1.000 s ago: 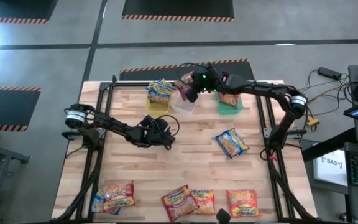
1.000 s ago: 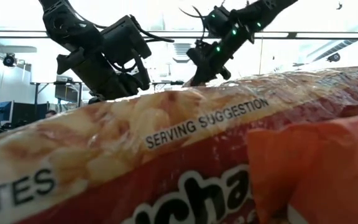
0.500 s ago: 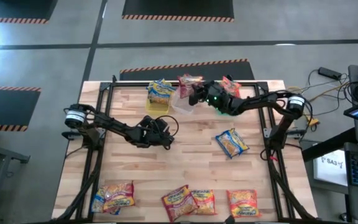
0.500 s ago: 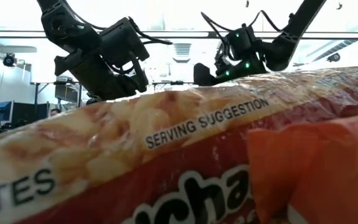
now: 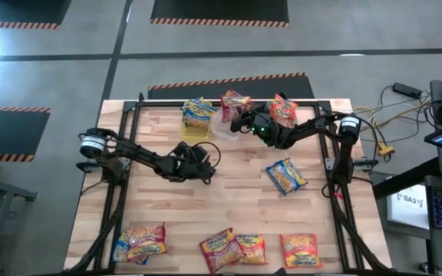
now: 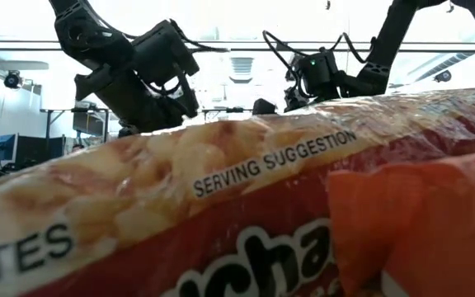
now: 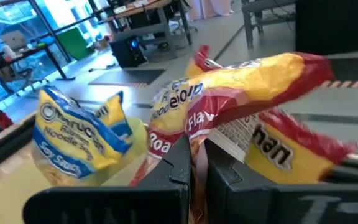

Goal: Sort Maruchan noodles
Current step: Put the right red noodle pack into the white bin

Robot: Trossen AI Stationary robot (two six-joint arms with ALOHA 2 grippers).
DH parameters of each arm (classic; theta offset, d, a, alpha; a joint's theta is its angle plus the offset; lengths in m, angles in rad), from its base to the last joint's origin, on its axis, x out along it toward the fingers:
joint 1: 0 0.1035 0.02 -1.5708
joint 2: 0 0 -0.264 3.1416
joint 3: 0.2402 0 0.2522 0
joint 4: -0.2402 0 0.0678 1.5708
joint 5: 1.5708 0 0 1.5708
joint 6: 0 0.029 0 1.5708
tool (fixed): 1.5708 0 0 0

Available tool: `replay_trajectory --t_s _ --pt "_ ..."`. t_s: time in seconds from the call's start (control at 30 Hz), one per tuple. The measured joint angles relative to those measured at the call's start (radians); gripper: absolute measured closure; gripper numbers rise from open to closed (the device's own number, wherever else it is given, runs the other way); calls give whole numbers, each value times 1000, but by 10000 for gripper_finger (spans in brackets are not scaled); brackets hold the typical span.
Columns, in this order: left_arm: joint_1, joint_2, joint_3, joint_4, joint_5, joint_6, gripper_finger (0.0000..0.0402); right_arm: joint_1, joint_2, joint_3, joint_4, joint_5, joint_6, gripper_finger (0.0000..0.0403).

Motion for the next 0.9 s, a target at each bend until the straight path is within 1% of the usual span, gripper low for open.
replay_trajectory --t_s 0.07,0.23,0.3,0.37,0.5,0.6,0.63,0.67,0.77,0.9 --pt "1 -1 1 69 -26 85 206 3 5 0 9 0 3 394" --pt "14 -2 4 369 -36 411 206 3 10 0 7 -7 -9 394" --pt "32 -2 4 467 -2 514 206 3 10 0 9 -7 -15 394" --pt "69 -2 4 539 62 573 206 3 10 0 6 -11 -16 394" --pt "180 -2 4 630 271 598 212 3 10 0 3 -29 -16 394" --pt "273 -2 4 661 439 541 226 3 10 0 1 -31 -16 394" --pt "300 -2 4 663 479 514 232 3 10 0 -2 -31 -16 394" --pt "321 -2 4 663 501 495 239 3 10 0 -7 -31 -16 394" --pt "368 -2 4 662 512 474 260 2 10 0 -25 -34 -16 394" --pt "401 3 4 665 539 469 290 2 10 0 -32 -39 -16 394"
